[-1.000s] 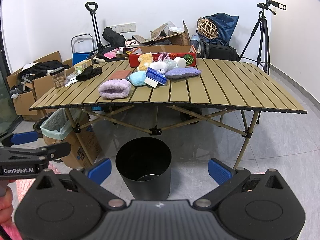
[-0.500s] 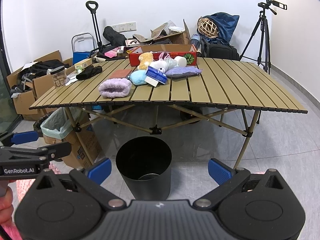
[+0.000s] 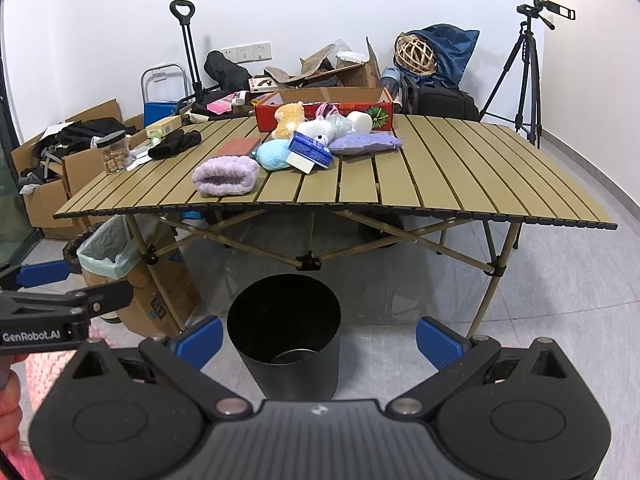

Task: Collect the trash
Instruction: 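Move the left tool to the lavender fuzzy headband and close on it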

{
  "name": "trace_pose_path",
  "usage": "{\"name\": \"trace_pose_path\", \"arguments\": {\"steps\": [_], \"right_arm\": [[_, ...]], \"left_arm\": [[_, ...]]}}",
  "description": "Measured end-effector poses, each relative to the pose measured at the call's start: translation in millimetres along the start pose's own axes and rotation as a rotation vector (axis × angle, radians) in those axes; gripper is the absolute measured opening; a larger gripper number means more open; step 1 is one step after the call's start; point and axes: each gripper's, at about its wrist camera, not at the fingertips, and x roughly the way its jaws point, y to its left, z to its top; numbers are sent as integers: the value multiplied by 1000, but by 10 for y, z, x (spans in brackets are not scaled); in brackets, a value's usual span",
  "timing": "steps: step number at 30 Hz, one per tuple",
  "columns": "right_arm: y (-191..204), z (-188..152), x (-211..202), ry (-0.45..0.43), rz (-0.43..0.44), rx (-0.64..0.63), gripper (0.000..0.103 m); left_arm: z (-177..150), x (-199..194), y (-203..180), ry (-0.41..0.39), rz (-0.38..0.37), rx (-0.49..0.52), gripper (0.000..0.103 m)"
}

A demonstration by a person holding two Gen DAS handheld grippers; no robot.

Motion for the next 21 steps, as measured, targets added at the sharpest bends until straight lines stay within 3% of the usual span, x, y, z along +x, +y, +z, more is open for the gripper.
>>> {"name": "trace_pose_path", "arguments": {"steps": [21], "right_arm": [[67, 446, 466, -45, 12, -41, 103]], "left_arm": [[361, 282, 215, -60, 38, -67, 103]]}}
